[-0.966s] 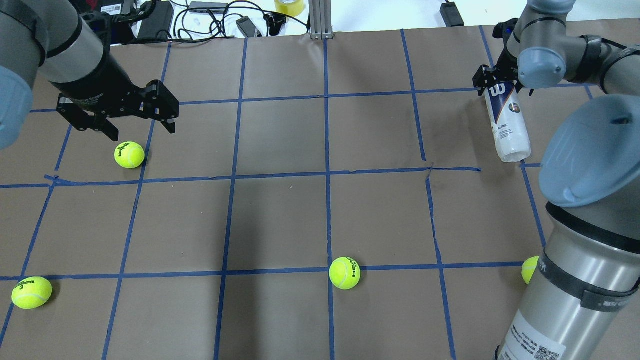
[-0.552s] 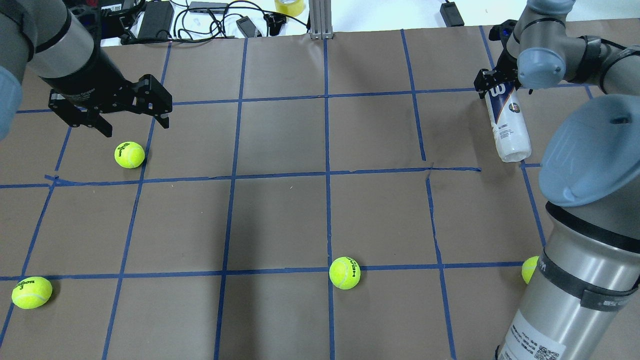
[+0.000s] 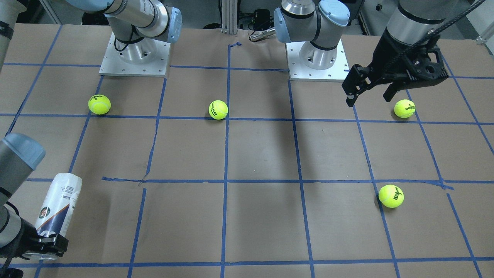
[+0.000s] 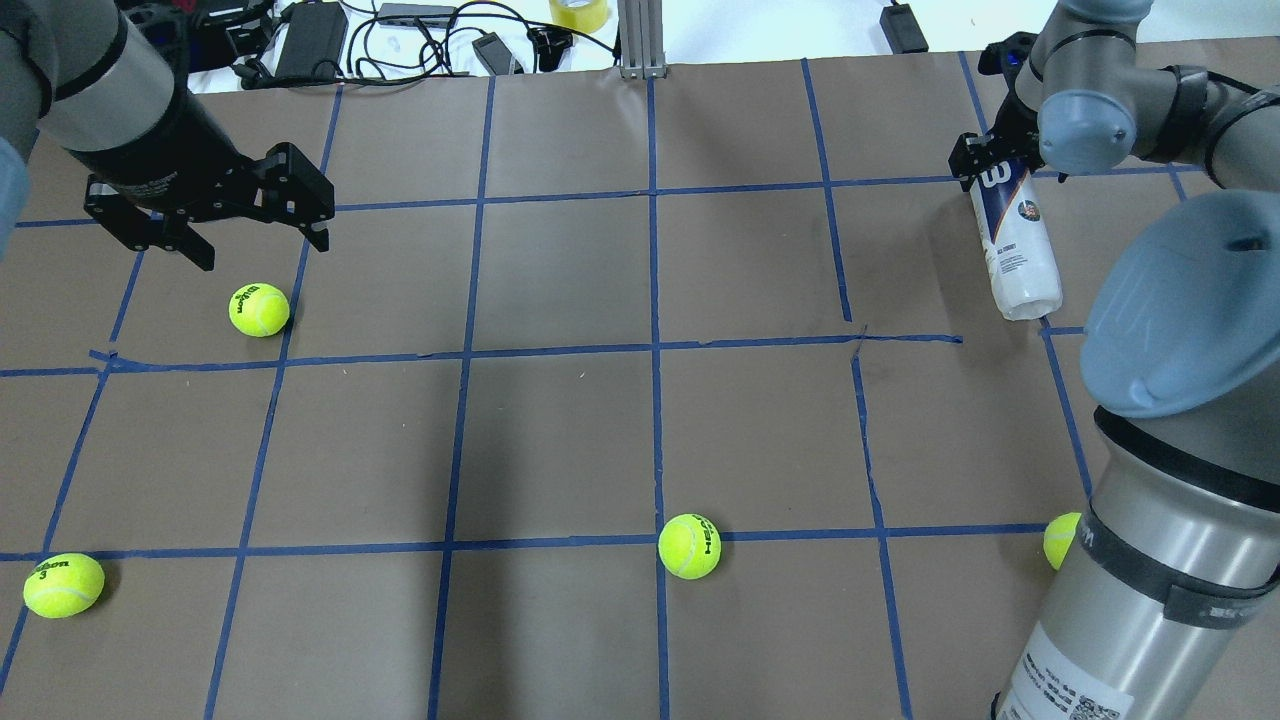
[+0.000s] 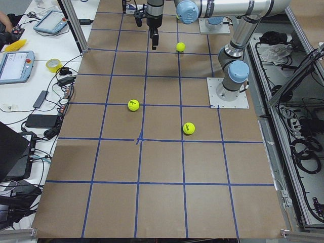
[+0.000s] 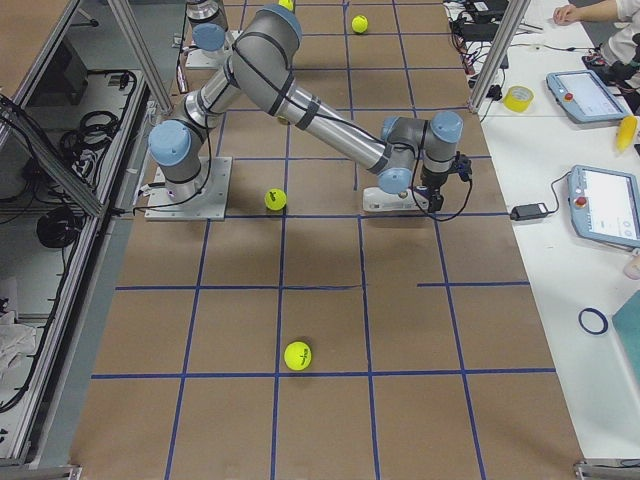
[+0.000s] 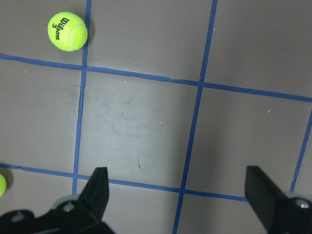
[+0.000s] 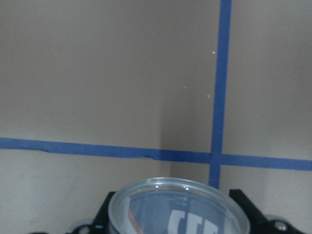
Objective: Lift up tennis ball bucket
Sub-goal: 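Carry the can with the right gripper toward the table center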
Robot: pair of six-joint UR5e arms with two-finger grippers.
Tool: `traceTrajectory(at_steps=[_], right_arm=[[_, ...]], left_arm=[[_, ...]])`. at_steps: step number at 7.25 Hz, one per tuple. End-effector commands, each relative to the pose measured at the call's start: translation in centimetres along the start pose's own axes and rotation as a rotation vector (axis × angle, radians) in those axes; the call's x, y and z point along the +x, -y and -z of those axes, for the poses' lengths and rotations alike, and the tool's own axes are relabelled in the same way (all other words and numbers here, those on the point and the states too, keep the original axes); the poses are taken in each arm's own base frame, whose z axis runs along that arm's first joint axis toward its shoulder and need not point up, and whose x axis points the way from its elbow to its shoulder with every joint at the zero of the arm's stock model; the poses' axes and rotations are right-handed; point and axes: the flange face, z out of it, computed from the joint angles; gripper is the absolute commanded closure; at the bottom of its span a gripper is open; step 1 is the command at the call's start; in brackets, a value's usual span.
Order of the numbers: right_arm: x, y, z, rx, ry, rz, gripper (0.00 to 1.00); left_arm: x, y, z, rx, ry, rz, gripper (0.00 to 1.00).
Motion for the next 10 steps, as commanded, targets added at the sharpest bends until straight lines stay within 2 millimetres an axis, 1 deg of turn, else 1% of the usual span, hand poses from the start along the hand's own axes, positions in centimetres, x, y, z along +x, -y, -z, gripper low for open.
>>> traceTrajectory(at_steps=[1,2,3,4,5,6,7,8,9,10], right_arm=[[-8.4,1.0,4.6,0.070,0.113,0.142,0.47],[-13.4,1.3,7.1,0.126,0.172,0.288,0.47],[-17.5,1.1,8.6,0.159,0.201,0.434,0.47],[-21.7,0.5,9.5,0.163,0.211,0.570,0.47],[-29.3,-1.4,11.1,0.173,0.210,0.757,0.48],[-36.7,-3.8,12.1,0.166,0.196,0.892,0.48],[-41.7,-5.7,11.5,0.156,0.183,1.069,0.49],[-44.5,-7.0,10.9,0.151,0.191,1.179,0.49],[-46.8,-8.4,9.9,0.149,0.206,1.266,0.51],[-48.2,-10.0,7.7,0.117,0.202,1.353,0.60]], left_arm=[[-0.8,0.2,0.1,-0.001,0.001,0.016,0.00],[-0.8,0.2,0.1,0.001,0.001,0.016,0.00],[-0.8,0.1,0.1,-0.001,0.003,0.016,0.00],[-0.8,0.1,0.1,-0.001,0.004,0.018,0.00],[-0.9,0.1,0.0,-0.004,0.005,0.021,0.00],[-0.9,0.0,0.0,-0.005,0.006,0.019,0.00],[-0.9,0.0,-0.1,-0.007,0.008,0.019,0.00],[-0.9,0.0,-0.1,-0.007,0.008,0.018,0.00],[-0.8,0.0,-0.1,-0.007,0.003,0.018,0.00],[-0.8,-0.1,-0.1,-0.008,-0.001,0.018,0.00]])
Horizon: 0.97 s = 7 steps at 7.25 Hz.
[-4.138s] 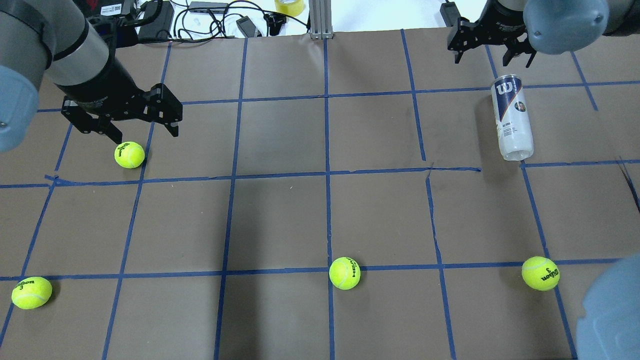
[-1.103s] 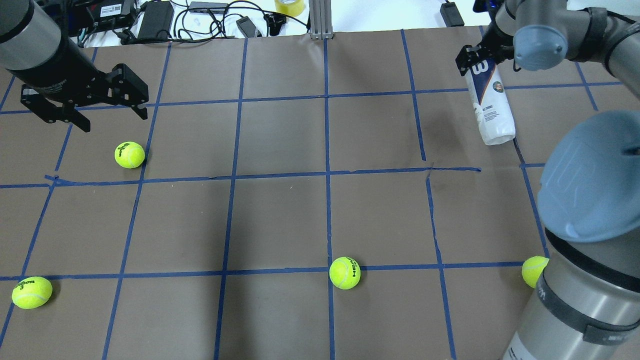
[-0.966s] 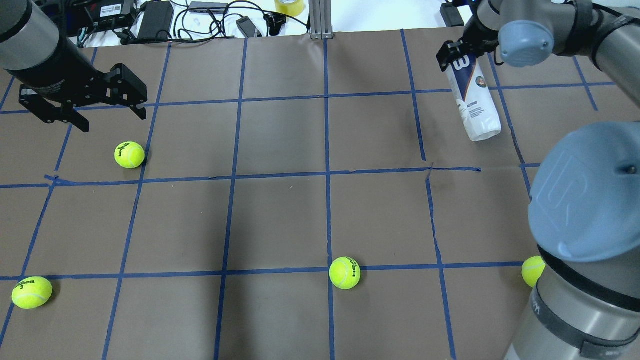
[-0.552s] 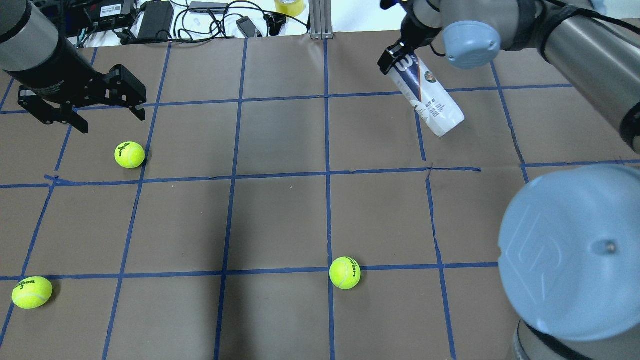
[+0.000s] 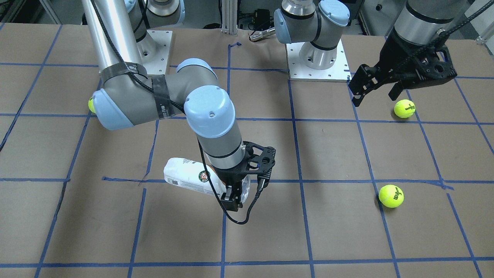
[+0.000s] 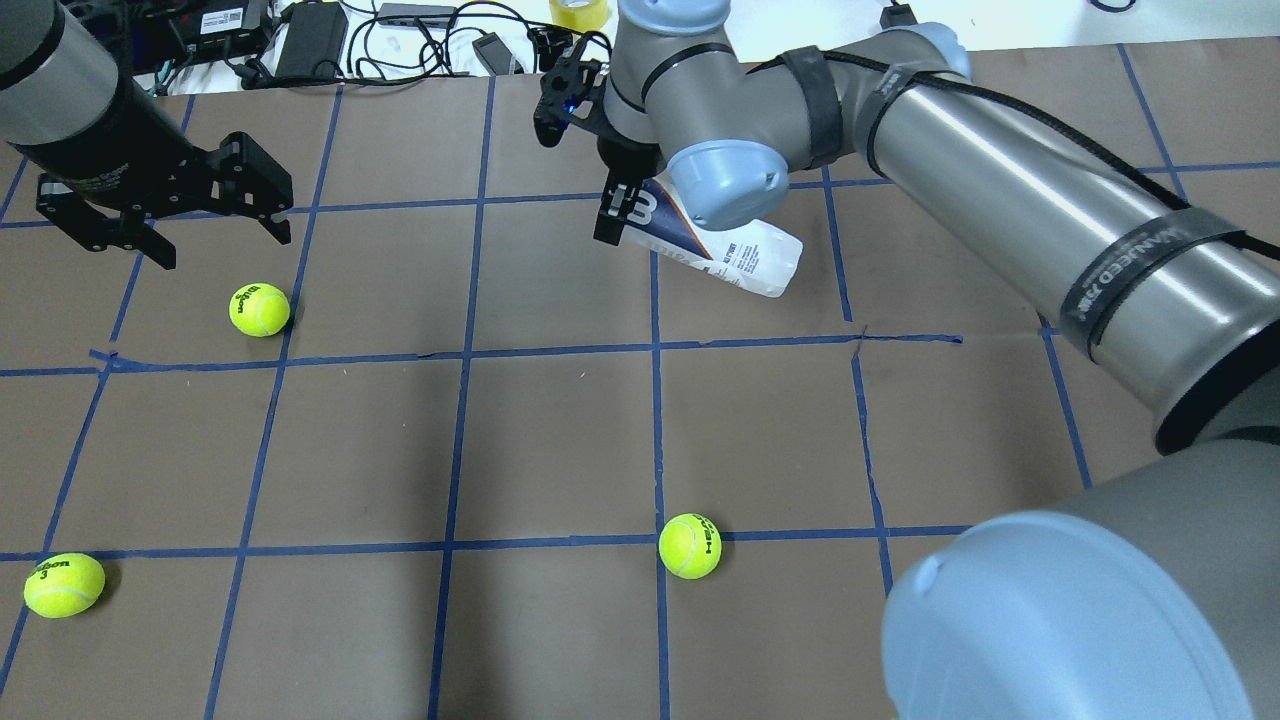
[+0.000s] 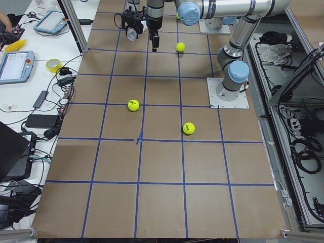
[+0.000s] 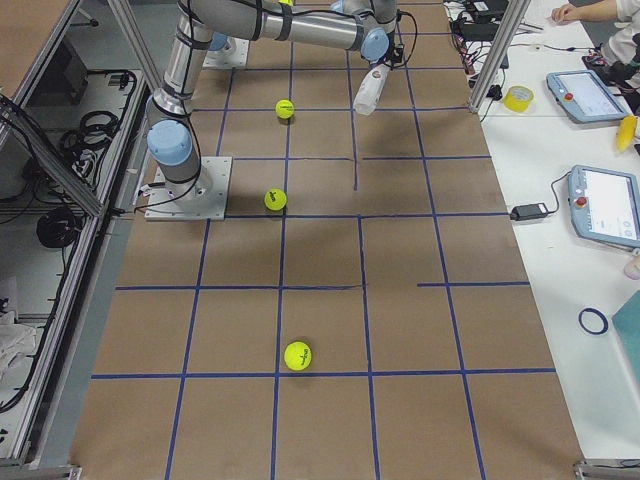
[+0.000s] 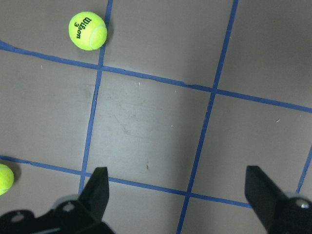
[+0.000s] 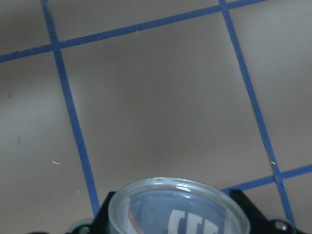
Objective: Lift up tennis ball bucket
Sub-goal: 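Carry the can with the right gripper toward the table center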
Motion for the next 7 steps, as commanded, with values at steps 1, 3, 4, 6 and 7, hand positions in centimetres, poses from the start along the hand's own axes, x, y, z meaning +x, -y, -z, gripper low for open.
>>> traceTrajectory(at_steps=[1,3,4,6,7], right_arm=[[-3.8,1.7,-3.6,-0.010,0.010,0.176,0.57],[-5.0,2.9,-5.0,0.027,-0.018,0.249,0.46],[-5.8,3.3,-6.0,0.021,-0.002,0.259,0.45],[-6.8,3.8,-7.5,0.015,0.017,0.253,0.26],[-7.0,3.8,-9.1,0.009,0.031,0.264,0.04]], left_arm=[[0.0,0.0,-0.1,-0.001,-0.005,0.000,0.00],[0.0,0.0,-0.1,-0.001,-0.003,0.000,0.00],[0.0,0.0,-0.2,-0.006,-0.002,0.000,0.00],[0.0,0.0,-0.3,-0.007,-0.002,0.000,0.00],[0.0,0.0,-0.3,-0.007,0.000,0.000,0.00]])
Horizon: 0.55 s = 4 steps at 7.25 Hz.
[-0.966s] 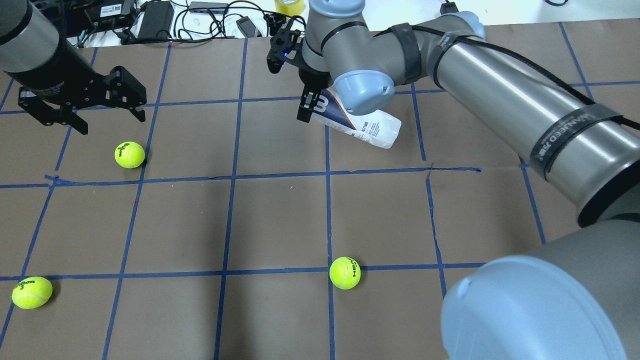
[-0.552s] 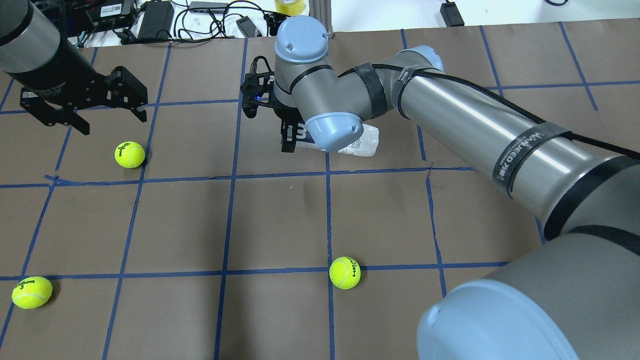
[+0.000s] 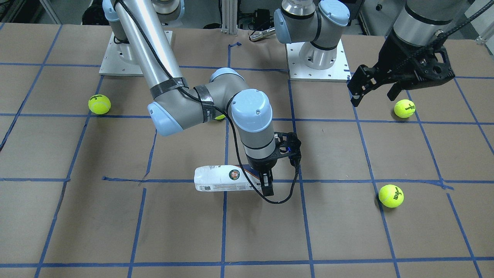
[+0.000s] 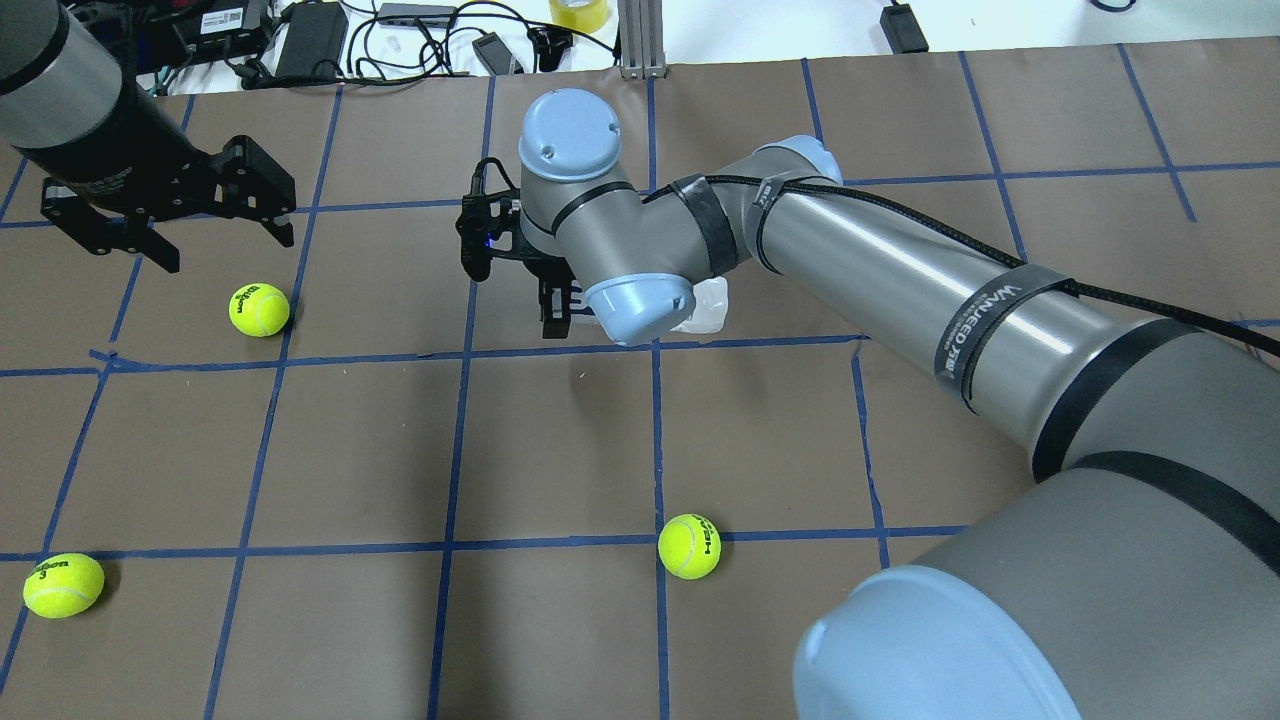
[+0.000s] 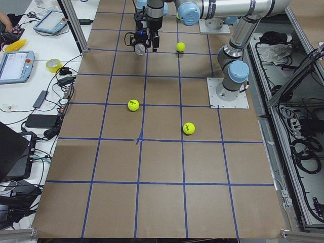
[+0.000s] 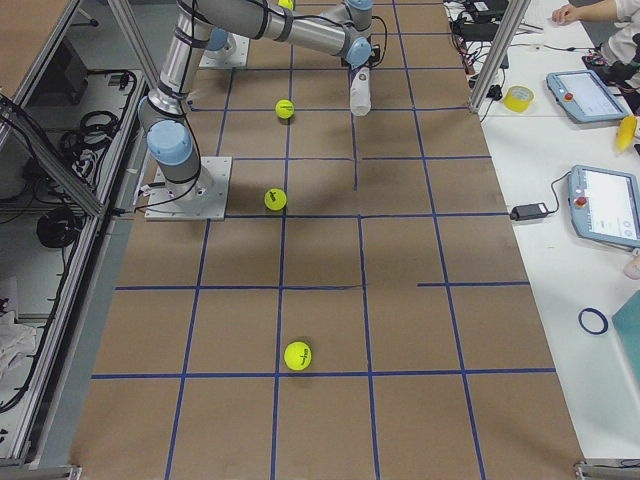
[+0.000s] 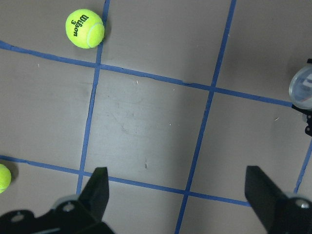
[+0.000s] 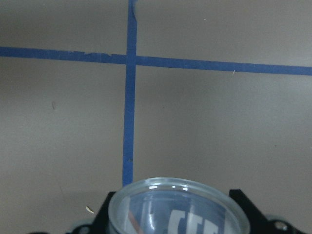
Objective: Lift up tennis ball bucket
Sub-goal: 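Carry the can with the right gripper toward the table center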
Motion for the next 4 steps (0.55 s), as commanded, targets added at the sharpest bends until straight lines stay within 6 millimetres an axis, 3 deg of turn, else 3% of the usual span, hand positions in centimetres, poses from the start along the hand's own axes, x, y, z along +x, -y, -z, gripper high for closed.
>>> traceTrajectory(at_steps=[1,3,4], right_arm=[[0.1,0.1,-1.5,0.010,-0.016,0.000,0.00],[1.3,-0.8,-0.4,0.021,-0.036,-0.017,0.00],[3.1,-2.1,2.7,0.043,-0.075,-0.047,0.00]], left_arm=[[0.0,0.0,-0.1,-0.004,0.001,0.000,0.00],[-0.2,0.1,-0.4,-0.016,0.014,0.001,0.00],[-0.2,0.6,-1.7,-0.037,0.011,-0.005,0.00]])
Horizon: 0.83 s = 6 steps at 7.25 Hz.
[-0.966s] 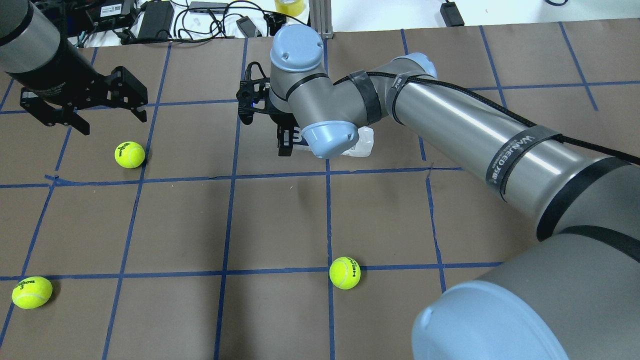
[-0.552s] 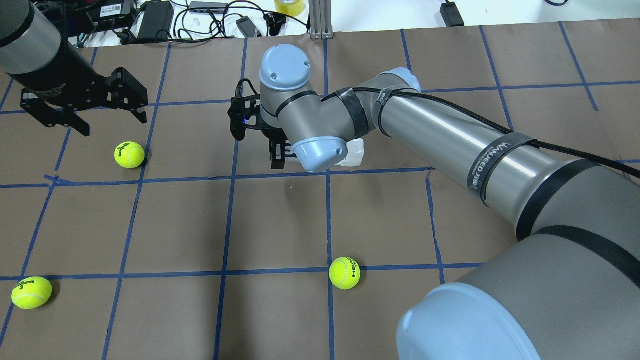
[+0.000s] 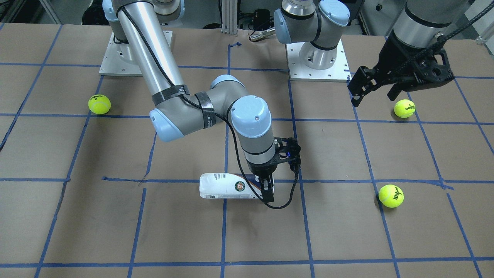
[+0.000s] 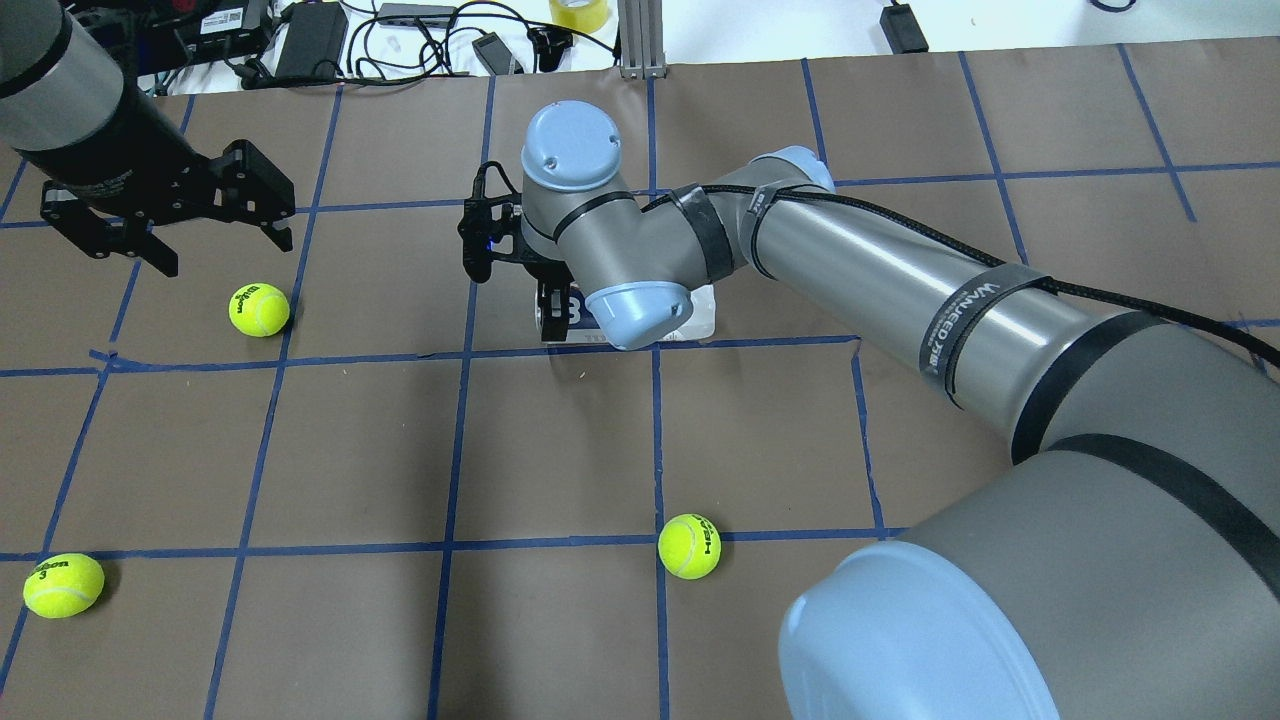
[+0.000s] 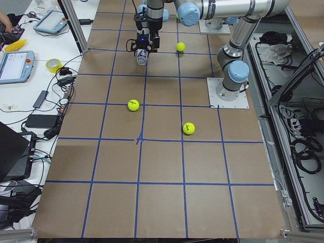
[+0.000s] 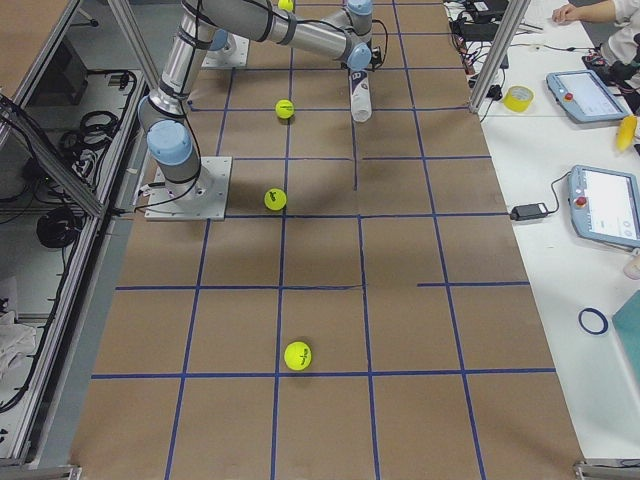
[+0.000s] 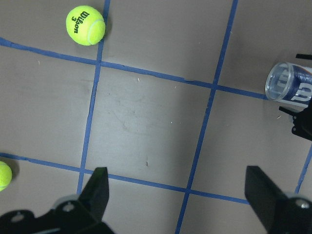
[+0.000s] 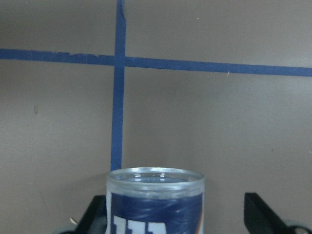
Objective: Lift up tennis ball bucket
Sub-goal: 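Release the can lying on its side and raise the right gripper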
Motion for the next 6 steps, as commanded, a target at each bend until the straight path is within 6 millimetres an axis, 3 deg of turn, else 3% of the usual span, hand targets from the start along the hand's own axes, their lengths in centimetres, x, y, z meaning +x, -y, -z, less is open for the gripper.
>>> traceTrajectory(at_steps=[1,3,4,5,6], right_arm=[[3.2,-3.3,7.3,0.071,-0.042,-0.104,0.00],[7.7,-13.6,14.6,0.038,-0.066,-0.287,0.00],[9.1,-17.7,18.6,0.051,-0.114,-0.434,0.00],[9.5,-21.0,22.0,0.040,-0.153,-0.597,0.00],[8.6,-24.4,25.2,-0.013,-0.120,-0.744,0.00]], left_arm=[[0.0,0.5,-3.1,-0.043,-0.006,0.003,0.00],[1.3,2.0,-4.6,-0.008,-0.110,0.015,0.00],[2.2,2.7,-5.3,-0.011,-0.198,0.015,0.00],[3.2,3.9,-6.5,-0.001,-0.276,0.010,0.00],[3.9,4.8,-8.1,-0.008,-0.333,0.007,0.00]])
